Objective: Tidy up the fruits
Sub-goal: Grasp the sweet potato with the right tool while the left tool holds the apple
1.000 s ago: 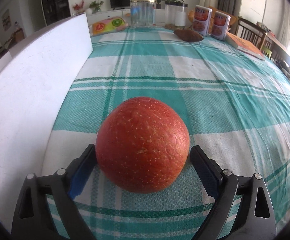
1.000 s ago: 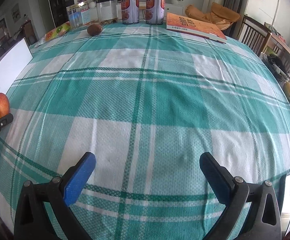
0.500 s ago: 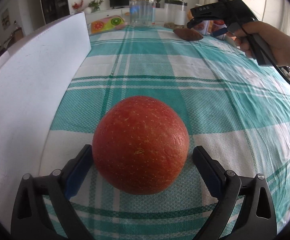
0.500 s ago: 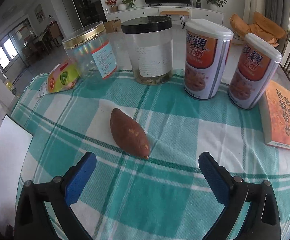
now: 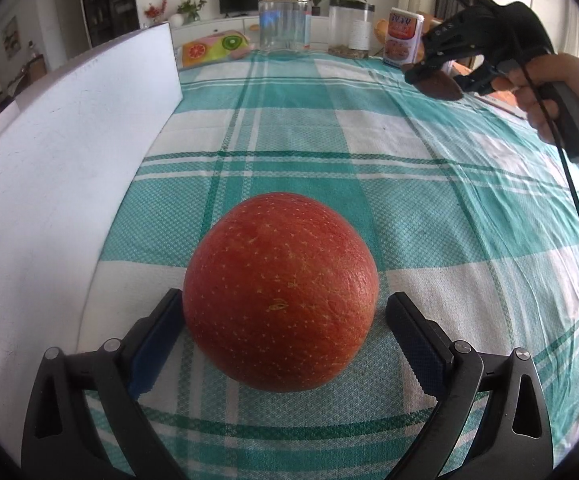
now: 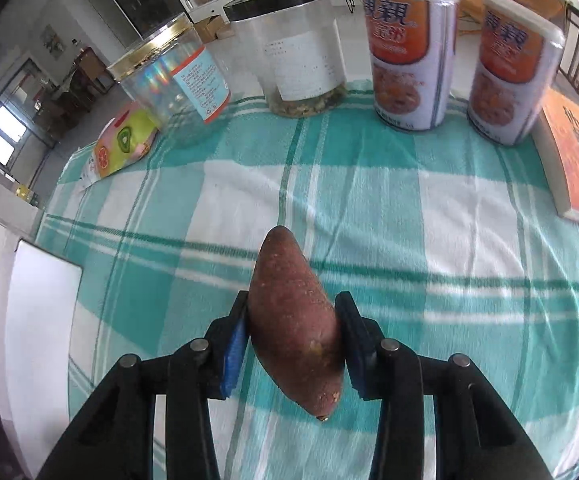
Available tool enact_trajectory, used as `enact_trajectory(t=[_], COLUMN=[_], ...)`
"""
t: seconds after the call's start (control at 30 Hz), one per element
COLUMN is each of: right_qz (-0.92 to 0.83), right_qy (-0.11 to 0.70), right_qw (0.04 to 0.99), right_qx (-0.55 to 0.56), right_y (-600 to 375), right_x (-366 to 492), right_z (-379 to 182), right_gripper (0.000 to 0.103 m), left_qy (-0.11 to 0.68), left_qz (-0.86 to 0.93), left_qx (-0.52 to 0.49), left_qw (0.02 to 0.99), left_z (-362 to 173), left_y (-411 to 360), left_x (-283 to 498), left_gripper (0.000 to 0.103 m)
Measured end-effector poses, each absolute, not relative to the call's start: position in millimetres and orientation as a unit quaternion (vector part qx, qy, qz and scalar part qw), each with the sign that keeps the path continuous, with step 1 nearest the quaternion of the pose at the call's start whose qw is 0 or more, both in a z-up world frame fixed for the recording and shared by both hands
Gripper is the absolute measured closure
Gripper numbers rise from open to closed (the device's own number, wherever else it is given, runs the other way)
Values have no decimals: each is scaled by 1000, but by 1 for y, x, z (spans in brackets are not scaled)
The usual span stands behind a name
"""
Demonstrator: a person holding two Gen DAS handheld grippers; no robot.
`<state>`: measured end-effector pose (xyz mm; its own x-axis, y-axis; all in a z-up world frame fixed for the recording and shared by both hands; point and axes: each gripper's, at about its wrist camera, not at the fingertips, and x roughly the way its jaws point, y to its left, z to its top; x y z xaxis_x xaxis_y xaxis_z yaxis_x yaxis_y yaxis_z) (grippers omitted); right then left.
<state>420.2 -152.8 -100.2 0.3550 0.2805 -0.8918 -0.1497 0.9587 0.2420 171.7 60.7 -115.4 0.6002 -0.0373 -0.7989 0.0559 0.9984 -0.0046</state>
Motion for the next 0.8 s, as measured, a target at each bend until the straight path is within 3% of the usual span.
enact_trajectory(t=[0.2, 0.37, 0.5, 0.67, 0.8], right_qz=[142, 93, 71, 79, 92], right_qy=[534, 485, 458, 454, 467], right_qw=[831, 869, 884, 887, 879], right_qx=[57, -32, -55, -46, -39], right_y=[-176, -175, -172, -171, -171], right_x=[263, 168, 145, 138, 139], right_z=[-102, -121, -126, -127, -126], right_gripper=[61, 60, 58, 39, 33], left_qy=[447, 447, 447, 447, 447], left_qz=[-23, -24, -23, -23, -23], left_qx=[15, 15, 15, 15, 15], left_qw=[894, 894, 894, 894, 894], left_z=[-116, -115, -115, -115, -115], left_y=[60, 60, 60, 60, 60], left_x=[173, 172, 172, 172, 172], left_gripper=[3, 3, 3, 3, 3])
